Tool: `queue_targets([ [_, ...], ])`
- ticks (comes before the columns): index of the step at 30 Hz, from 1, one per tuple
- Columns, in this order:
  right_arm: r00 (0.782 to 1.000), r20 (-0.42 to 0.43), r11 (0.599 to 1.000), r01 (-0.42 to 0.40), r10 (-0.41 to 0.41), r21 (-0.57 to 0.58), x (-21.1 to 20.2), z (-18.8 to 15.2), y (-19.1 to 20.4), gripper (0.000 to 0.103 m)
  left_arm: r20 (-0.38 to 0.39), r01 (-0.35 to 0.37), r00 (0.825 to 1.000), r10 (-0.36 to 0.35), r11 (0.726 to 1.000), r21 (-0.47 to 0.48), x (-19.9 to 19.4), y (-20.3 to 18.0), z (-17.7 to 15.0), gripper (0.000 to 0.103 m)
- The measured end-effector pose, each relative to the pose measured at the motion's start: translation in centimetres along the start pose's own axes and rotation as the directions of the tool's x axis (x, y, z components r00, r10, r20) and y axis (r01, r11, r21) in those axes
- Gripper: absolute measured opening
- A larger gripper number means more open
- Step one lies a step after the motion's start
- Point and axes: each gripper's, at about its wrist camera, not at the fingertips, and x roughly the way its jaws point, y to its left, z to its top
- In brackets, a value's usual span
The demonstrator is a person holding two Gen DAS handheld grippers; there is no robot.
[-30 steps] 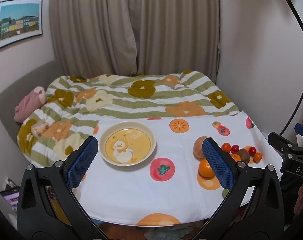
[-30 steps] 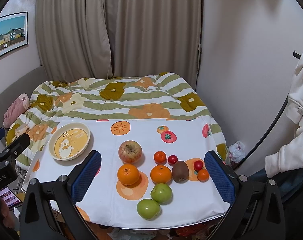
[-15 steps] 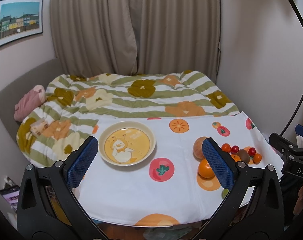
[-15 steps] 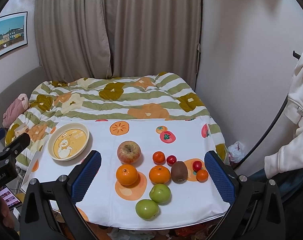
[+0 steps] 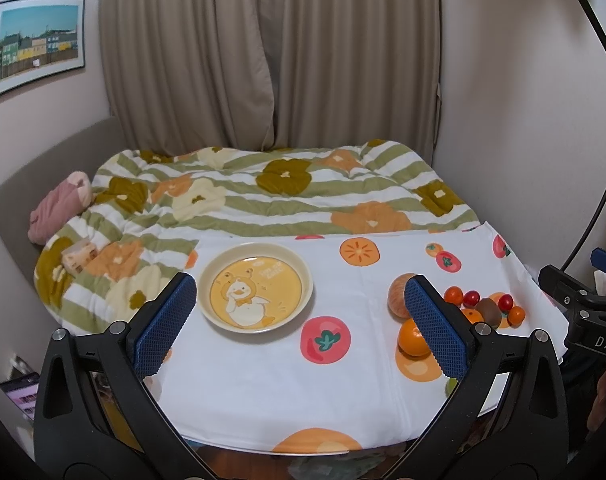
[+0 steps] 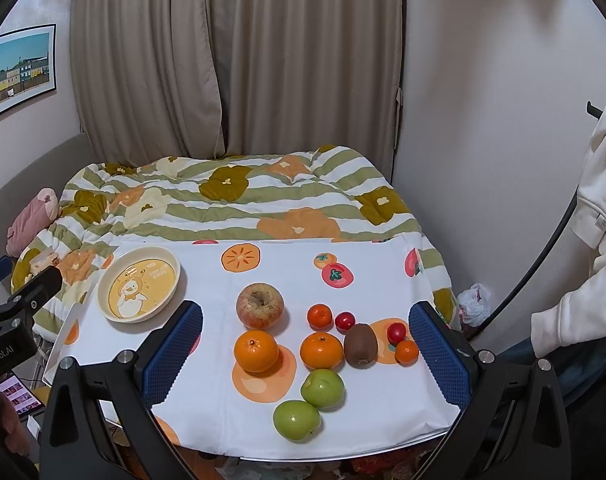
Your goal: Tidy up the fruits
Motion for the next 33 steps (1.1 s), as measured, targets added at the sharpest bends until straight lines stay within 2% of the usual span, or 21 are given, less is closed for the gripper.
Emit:
queue_targets([
  [33,1.0,0.002,1.0,-0.01,0.01,0.003,0.08,0.04,-0.23,0.103,-0.008,0.016,1.0,-0.016,1.0,0.006,0.15,-0.52,-0.16,0.103],
])
